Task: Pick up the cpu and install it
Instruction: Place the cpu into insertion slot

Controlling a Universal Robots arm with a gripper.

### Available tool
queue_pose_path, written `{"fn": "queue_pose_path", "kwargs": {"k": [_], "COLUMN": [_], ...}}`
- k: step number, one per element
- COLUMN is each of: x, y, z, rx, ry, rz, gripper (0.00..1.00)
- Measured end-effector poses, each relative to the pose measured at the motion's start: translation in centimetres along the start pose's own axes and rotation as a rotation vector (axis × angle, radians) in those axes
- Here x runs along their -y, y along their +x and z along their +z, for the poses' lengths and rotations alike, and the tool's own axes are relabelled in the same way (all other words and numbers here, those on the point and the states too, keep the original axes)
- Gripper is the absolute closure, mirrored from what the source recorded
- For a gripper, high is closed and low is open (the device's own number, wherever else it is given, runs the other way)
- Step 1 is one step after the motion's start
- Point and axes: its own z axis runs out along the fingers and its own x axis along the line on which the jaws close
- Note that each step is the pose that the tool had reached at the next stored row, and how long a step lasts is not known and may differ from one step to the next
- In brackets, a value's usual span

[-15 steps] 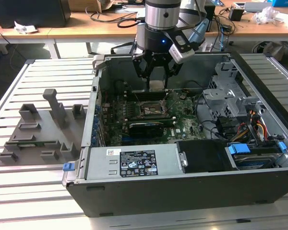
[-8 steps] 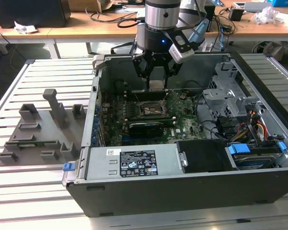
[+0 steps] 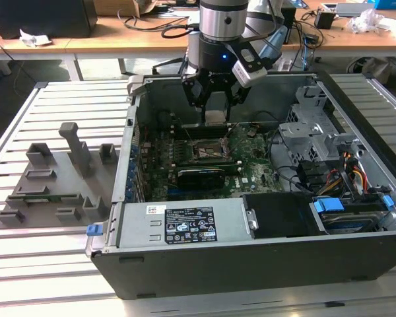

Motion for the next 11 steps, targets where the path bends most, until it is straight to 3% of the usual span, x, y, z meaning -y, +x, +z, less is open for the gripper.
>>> {"fn": "queue_pose_path", "kwargs": {"k": [5, 11], "x": [-0.02, -0.02], "y": [0.00, -0.01], "z": [0.00, 0.02], "rx": [-0.0003, -0.0023], "ry": [-0.0001, -0.0011], "rz": [0.010, 0.088], "gripper": [0.45, 0.45]}}
